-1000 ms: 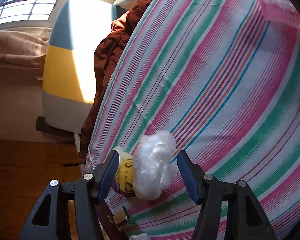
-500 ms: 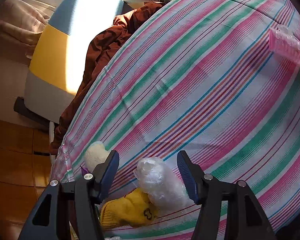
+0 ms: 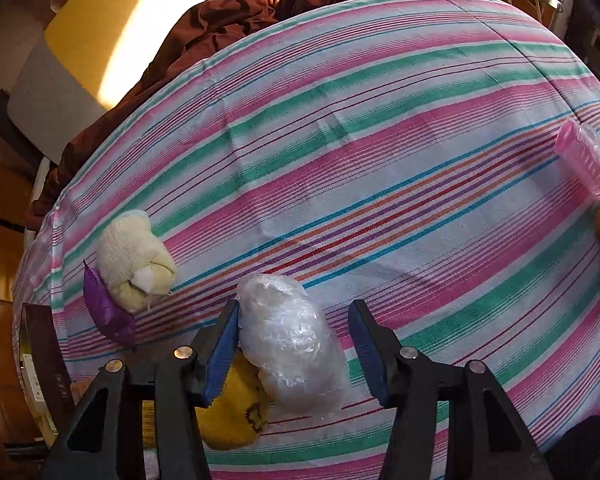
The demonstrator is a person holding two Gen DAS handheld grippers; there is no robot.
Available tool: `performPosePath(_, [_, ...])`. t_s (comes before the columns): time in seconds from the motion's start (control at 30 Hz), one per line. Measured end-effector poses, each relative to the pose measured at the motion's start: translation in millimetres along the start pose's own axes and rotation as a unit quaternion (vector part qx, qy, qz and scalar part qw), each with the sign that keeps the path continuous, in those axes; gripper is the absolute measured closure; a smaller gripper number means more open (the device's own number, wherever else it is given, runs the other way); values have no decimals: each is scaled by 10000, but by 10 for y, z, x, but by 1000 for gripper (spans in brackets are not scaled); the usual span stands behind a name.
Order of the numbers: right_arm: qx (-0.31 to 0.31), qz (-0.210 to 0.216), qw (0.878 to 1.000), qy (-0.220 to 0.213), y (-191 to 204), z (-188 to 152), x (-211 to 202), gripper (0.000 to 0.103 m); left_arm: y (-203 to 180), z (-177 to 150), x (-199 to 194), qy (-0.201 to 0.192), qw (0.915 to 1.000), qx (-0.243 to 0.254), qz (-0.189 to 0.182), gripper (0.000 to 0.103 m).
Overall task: Organize objects
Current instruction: 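Grasp the yellow knit bundle with the right tool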
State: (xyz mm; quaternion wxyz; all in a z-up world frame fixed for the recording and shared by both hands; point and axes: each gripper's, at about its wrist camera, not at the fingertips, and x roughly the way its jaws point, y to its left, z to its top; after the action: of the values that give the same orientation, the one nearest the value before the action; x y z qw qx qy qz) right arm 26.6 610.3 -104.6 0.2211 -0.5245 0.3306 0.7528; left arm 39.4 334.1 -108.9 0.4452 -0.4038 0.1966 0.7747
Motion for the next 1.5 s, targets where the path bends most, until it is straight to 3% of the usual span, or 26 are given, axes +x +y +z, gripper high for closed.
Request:
performPosePath(0.23, [234, 159, 9996, -56, -82, -22, -63, 48, -3, 0, 3, -11, 10000, 24, 12, 66])
performPosePath(0.33, [191, 470, 9963, -698, -61, -45, -347, 48, -3, -1, -1, -17, 10000, 25, 12, 66])
performPosePath(0.4, [-90, 904, 9903, -1054, 32, -109, -541, 48, -6, -4, -4, -25, 10000, 22, 11, 66])
performPosePath(0.47, [-490, 1436, 9839, -949, 312, -30, -544, 48, -13, -3, -4, -31, 10000, 38, 27, 66])
performPosePath(0.57, [-1115, 1096, 9861, -555, 650, -264, -462, 48, -13, -3, -10, -31, 10000, 44, 30, 66])
performPosePath(0.63, [-1366, 869, 9868, -102, 666, -379, -296, 48, -13, -3, -10, -32, 10000, 43, 30, 66])
performPosePath(0.73, [-1574, 360, 9867, 173, 702, -324, -10, 48, -16, 2, -5, -31, 10000, 48, 37, 66])
performPosePath(1.0, [-1790, 144, 9835, 210, 714, -409, -8, 48, -25, 10, -1, -51, 9999, 90, 59, 66])
performPosePath(1.1, [-1857, -5, 9825, 156, 713, -427, -12, 57, -27, 7, 2, -56, 9999, 67, 73, 67])
performPosePath(1.23, [-1716, 101, 9851, 91, 633, -403, -47, 65, -22, 17, -6, -38, 10000, 0, 92, 69])
performPosePath(1.5, [-1729, 157, 9848, 105, 591, -417, -46, 65, -7, 20, -148, 17, 9998, -175, -48, 71])
